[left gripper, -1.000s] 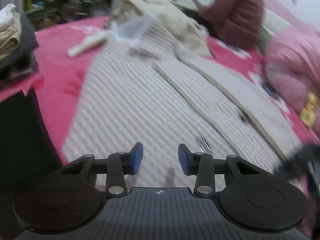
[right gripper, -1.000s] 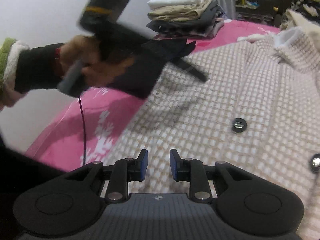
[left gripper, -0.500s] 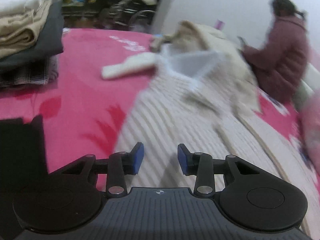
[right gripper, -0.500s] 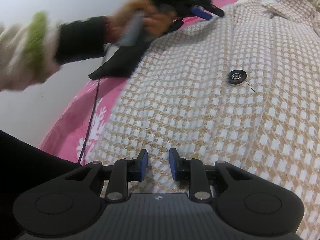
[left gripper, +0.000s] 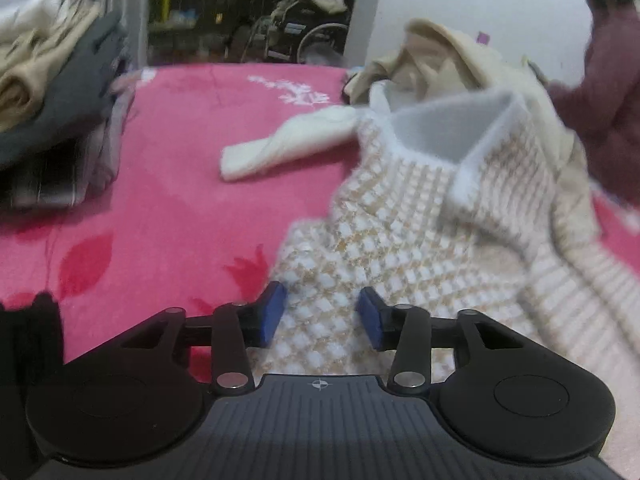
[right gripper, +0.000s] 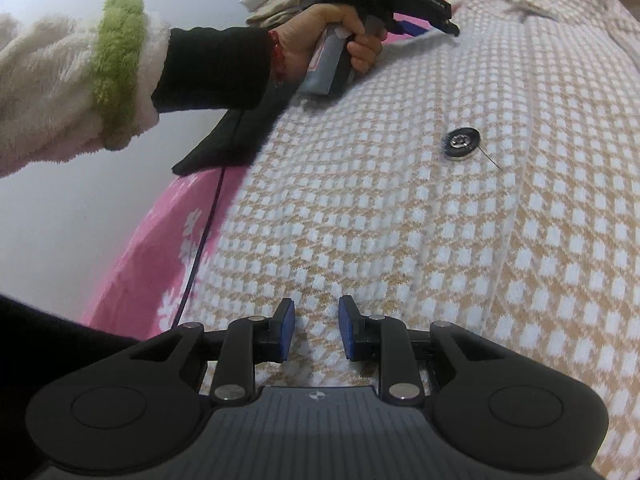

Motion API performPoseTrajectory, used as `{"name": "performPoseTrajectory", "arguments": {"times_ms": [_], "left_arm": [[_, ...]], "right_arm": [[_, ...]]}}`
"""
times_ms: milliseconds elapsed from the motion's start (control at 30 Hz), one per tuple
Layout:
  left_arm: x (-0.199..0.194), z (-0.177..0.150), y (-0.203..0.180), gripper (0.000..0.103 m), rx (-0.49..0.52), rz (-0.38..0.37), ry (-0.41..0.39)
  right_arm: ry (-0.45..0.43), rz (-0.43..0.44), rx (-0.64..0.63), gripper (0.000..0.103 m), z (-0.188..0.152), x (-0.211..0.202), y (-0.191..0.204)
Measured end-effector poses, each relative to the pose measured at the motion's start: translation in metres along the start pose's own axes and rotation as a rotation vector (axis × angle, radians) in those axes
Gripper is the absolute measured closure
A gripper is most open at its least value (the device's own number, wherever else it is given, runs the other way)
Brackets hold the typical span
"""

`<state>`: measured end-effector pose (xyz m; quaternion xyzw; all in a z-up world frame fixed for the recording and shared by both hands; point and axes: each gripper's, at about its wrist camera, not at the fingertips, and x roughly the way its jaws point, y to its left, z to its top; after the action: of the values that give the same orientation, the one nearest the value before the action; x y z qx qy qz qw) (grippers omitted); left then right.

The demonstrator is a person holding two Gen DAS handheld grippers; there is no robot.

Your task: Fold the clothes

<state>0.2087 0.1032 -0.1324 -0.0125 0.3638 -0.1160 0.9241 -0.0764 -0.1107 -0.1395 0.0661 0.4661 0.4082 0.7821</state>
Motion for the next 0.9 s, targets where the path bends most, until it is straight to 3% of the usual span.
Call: {"name": "performPoseTrajectory", "arguments": {"times_ms": [100,267,367,467,533,733,833,900], "left_arm": [[-0.005,0.012,-0.001,0.056,0.017,0.001,0.013],[-0.032,0.027,0.025,0.056,-0.087,-0.014,-0.03],[-0.063,0.024,0.033,0.056,-0.123,-0.095,-0.023],[-0.103,0.004,0.031,0.056,-0.094,-0.19,-0.02],[-0.122,-0.011,0.032,0.056,-0.083,-0.21,-0.007],[-0.165,-0.056,0.044,0.057,-0.087,-0.182,0.045],[-0.159,-0.082,0.04,0.057,-0.032,-0.149,0.123],[-0.149,-0.097,0.036,0.058,0.027,-0.111,0.131]], "right_arm": [[-0.021,-0.017,-0.006,0.077,-0.004,0.0,0.004],[-0.03,-0.001,0.015,0.077,-0.005,0.002,0.0],[-0.033,-0.006,0.003,0.077,-0.006,0.003,0.002],[-0.041,0.004,0.009,0.077,-0.007,0.004,-0.001],[-0.046,0.01,0.012,0.077,-0.007,0.004,-0.002],[-0.051,-0.016,-0.013,0.077,-0.008,0.002,0.005],[-0.055,-0.023,-0.019,0.077,-0.008,0.002,0.007],[-0.056,-0.028,-0.017,0.077,-0.008,0.002,0.007]]}}
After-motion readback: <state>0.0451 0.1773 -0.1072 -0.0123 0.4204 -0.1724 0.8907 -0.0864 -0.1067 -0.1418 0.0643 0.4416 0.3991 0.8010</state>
